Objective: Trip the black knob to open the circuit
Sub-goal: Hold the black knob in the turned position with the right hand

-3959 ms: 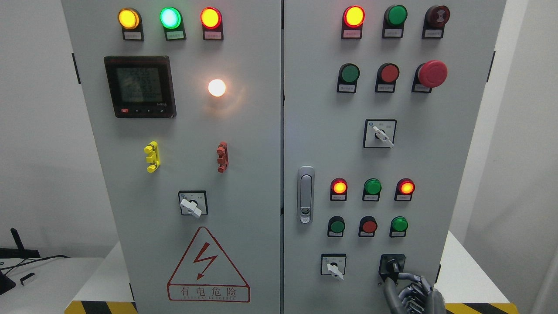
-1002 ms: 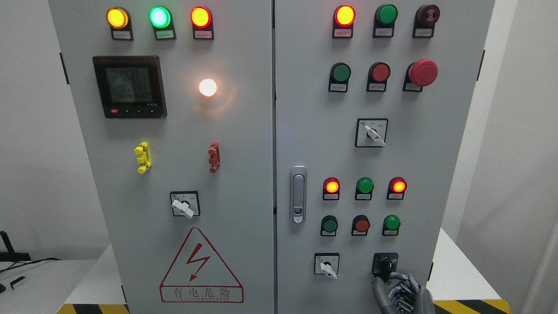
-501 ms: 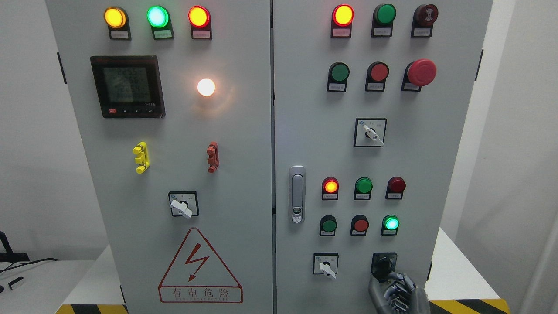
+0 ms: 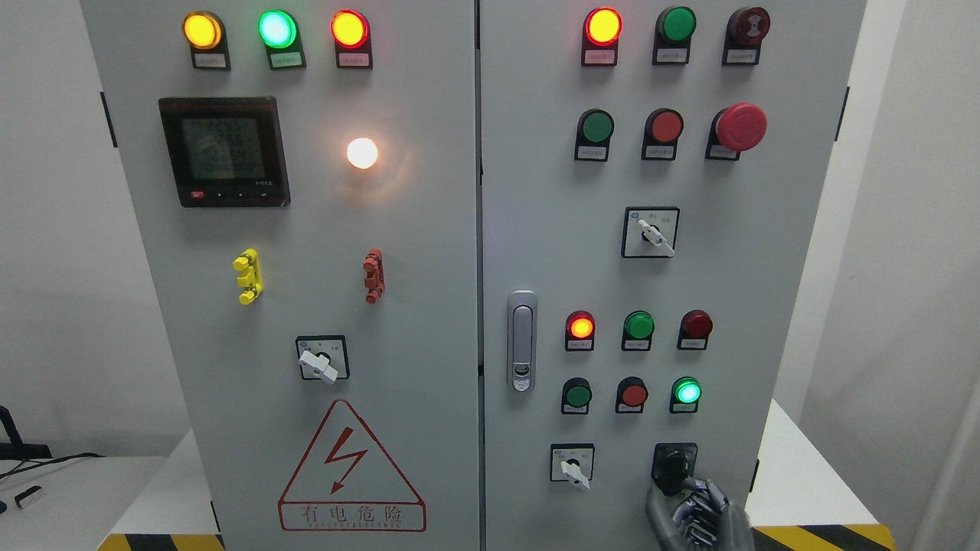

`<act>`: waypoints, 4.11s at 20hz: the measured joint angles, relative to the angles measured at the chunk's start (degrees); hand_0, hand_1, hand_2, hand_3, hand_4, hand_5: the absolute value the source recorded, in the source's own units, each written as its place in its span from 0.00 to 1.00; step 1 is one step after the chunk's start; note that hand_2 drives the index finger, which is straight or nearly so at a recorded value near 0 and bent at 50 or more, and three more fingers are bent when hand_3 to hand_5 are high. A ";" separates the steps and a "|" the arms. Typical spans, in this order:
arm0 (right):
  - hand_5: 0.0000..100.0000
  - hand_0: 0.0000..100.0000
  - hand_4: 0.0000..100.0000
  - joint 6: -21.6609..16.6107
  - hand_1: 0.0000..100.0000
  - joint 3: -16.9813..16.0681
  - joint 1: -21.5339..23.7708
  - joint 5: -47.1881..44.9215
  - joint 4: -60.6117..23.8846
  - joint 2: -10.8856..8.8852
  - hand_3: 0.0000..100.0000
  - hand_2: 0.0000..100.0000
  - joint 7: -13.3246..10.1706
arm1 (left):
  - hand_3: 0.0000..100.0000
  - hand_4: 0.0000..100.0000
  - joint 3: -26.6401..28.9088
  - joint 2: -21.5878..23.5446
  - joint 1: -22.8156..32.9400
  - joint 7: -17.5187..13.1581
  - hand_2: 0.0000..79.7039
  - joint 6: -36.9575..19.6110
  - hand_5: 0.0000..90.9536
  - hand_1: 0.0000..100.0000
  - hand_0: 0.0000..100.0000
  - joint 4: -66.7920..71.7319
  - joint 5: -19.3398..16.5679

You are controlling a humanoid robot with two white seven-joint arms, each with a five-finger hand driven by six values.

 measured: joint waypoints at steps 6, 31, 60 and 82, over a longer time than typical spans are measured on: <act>1.00 0.39 0.92 0.00 0.74 0.03 -0.20 -0.02 0.01 0.00 0.87 0.49 0.05 | 0.00 0.00 0.00 0.01 0.00 0.00 0.00 0.00 0.00 0.39 0.12 0.00 0.00; 1.00 0.40 0.91 -0.63 0.75 -1.61 -0.25 0.21 -0.05 0.02 0.85 0.47 -0.53 | 0.00 0.00 0.00 0.01 0.00 0.00 0.00 0.00 0.00 0.39 0.12 0.00 0.00; 1.00 0.39 0.88 -5.48 0.75 -2.50 0.70 7.49 1.73 -0.49 0.83 0.44 -0.18 | 0.00 0.00 0.00 0.01 0.00 0.00 0.00 0.00 0.00 0.39 0.12 0.00 0.00; 0.99 0.39 0.88 -5.63 0.75 -2.57 0.97 8.00 2.05 -0.71 0.82 0.43 -0.97 | 0.00 0.00 0.00 0.02 0.00 0.00 0.00 0.00 0.00 0.39 0.12 0.00 0.00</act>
